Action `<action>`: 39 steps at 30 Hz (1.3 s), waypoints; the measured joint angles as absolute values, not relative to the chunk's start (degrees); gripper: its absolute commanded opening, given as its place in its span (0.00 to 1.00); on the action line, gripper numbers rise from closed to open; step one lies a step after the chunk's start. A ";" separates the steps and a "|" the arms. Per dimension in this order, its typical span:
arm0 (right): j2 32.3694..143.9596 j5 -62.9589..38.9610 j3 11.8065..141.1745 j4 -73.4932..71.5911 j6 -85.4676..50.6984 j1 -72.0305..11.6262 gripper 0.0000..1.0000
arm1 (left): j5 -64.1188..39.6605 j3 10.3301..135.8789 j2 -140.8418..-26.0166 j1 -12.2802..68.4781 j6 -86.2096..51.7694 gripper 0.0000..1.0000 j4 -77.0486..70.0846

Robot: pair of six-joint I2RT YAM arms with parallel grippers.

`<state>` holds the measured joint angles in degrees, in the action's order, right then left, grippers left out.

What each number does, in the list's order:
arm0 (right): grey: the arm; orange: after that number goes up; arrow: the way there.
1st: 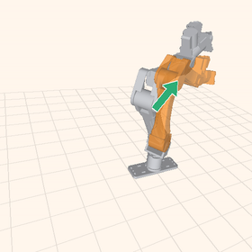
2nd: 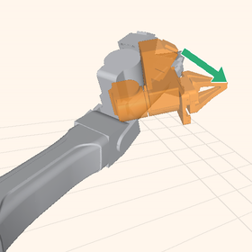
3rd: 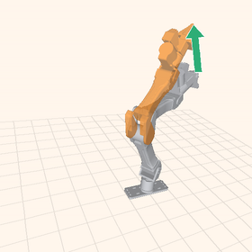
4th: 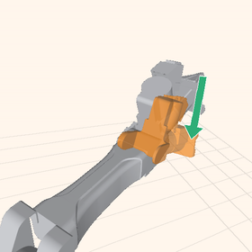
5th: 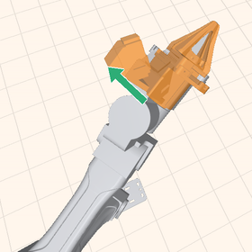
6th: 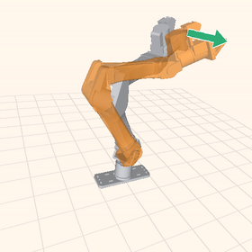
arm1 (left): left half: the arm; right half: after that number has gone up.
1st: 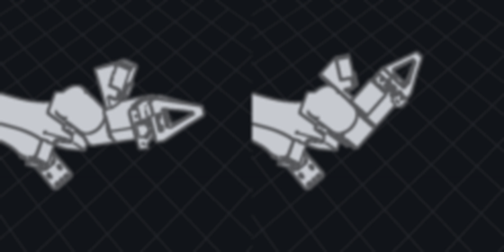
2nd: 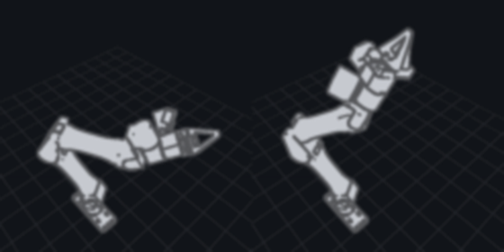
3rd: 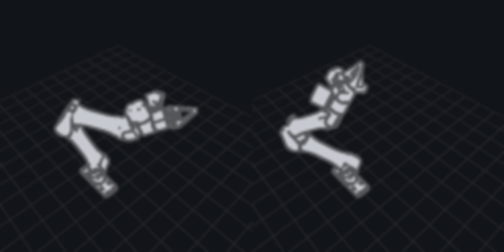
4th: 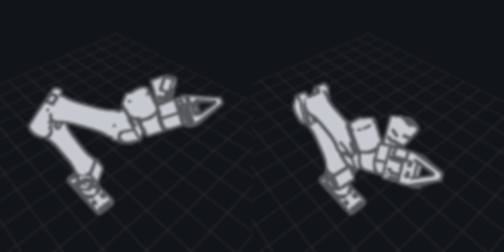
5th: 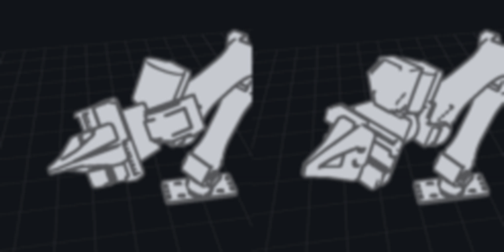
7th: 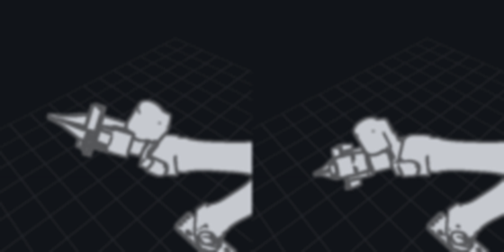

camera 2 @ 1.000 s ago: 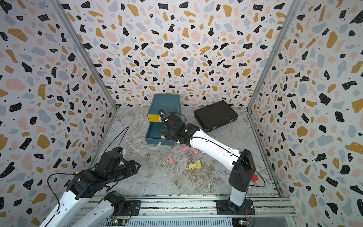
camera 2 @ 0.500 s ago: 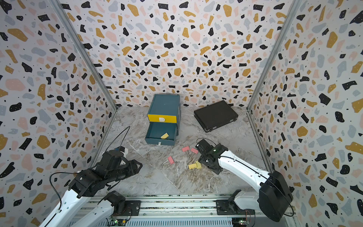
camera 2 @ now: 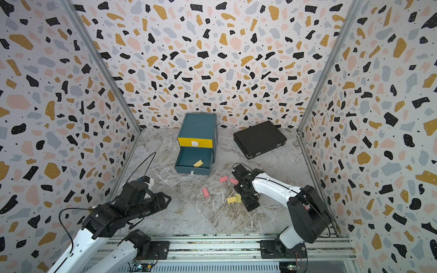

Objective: Put the binder clips in the drawer according to color
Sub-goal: Pick up the binder clip at the center of the board.

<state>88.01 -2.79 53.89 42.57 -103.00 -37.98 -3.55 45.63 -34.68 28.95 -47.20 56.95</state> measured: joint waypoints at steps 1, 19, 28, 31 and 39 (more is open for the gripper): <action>88.60 -3.09 54.37 42.04 -103.63 -37.80 0.99 | -3.57 45.63 -34.68 28.95 -47.20 0.59 56.95; 93.14 -6.24 55.55 36.10 -112.25 -34.22 0.76 | -3.55 45.63 -34.06 28.95 -47.22 0.58 57.01; 95.02 -7.31 55.33 34.76 -113.16 -33.98 0.70 | -3.53 45.63 -34.02 28.95 -47.22 0.57 57.06; 95.11 -7.33 55.31 34.35 -113.43 -33.98 0.58 | -3.53 45.63 -34.02 28.95 -47.20 0.57 57.17; 95.00 -6.68 55.22 33.95 -113.78 -33.98 0.36 | -3.53 45.63 -34.02 28.95 -47.20 0.56 57.41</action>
<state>95.00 -6.68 55.22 33.95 -113.78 -33.98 -3.53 45.63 -34.02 28.95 -47.20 57.41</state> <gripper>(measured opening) 0.522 0.561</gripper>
